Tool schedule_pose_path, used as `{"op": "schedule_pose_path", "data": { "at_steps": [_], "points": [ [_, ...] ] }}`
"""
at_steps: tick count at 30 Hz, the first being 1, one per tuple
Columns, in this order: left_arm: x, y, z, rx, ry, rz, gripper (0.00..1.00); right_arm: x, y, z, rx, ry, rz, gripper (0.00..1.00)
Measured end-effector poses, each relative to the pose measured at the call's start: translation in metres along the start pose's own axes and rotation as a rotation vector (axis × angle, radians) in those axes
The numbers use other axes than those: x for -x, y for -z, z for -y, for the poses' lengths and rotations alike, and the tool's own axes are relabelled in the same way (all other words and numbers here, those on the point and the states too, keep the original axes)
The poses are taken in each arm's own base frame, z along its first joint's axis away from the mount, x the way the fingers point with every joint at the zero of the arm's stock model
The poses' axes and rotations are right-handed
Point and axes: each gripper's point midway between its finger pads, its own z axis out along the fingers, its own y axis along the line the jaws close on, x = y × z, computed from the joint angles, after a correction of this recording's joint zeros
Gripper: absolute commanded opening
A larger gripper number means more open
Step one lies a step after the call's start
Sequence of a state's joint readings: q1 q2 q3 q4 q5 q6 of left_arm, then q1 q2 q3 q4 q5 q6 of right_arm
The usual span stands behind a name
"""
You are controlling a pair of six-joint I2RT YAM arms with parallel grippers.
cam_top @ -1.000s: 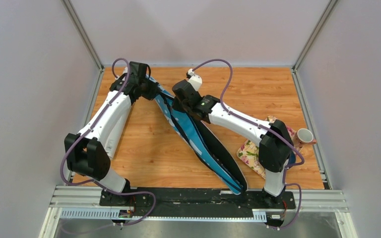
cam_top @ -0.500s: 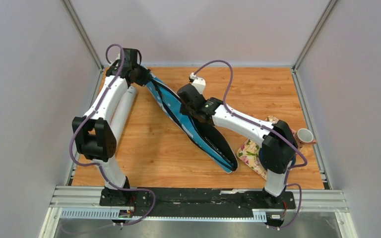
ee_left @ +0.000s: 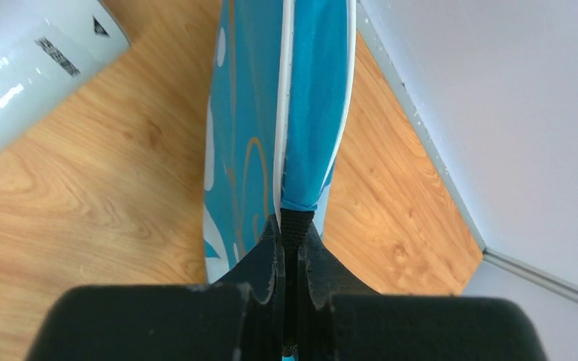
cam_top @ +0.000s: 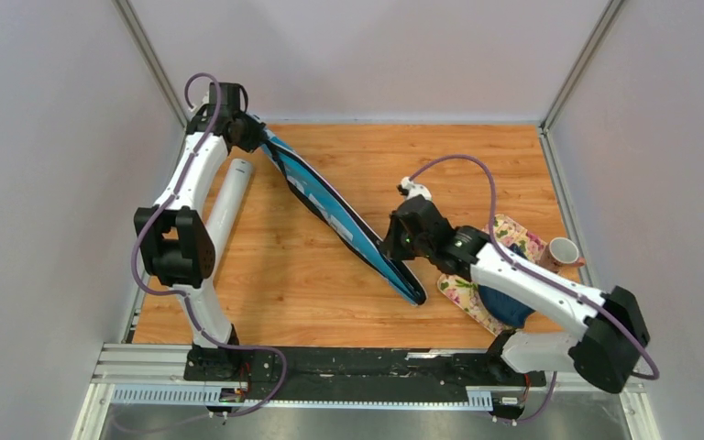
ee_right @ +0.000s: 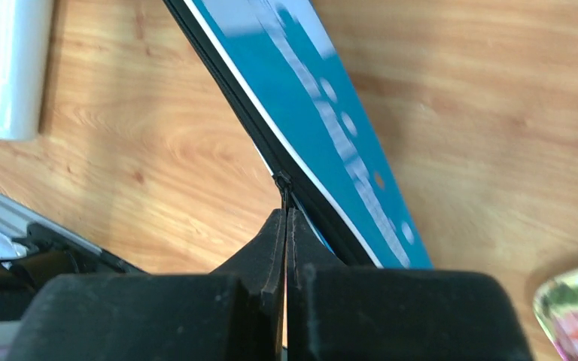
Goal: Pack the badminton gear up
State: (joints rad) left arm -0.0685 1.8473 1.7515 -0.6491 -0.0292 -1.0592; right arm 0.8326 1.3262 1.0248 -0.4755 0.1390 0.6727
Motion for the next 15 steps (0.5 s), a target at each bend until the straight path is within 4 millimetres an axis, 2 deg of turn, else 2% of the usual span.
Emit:
{"op": "schedule_pose_path", "data": {
  "at_steps": [5, 10, 15],
  "points": [
    [0.023, -0.019, -0.006, 0.018, -0.013, 0.032, 0.00, -0.037, 0.027, 0.030, 0.020, -0.004, -0.047, 0.00],
    [0.036, -0.036, -0.009, 0.038, -0.033, 0.055, 0.00, -0.078, 0.037, 0.056, 0.013, -0.008, -0.127, 0.00],
    [0.042, -0.044, -0.022, 0.084, -0.046, 0.069, 0.00, -0.098, 0.040, 0.070, -0.002, -0.030, -0.168, 0.00]
  ]
}}
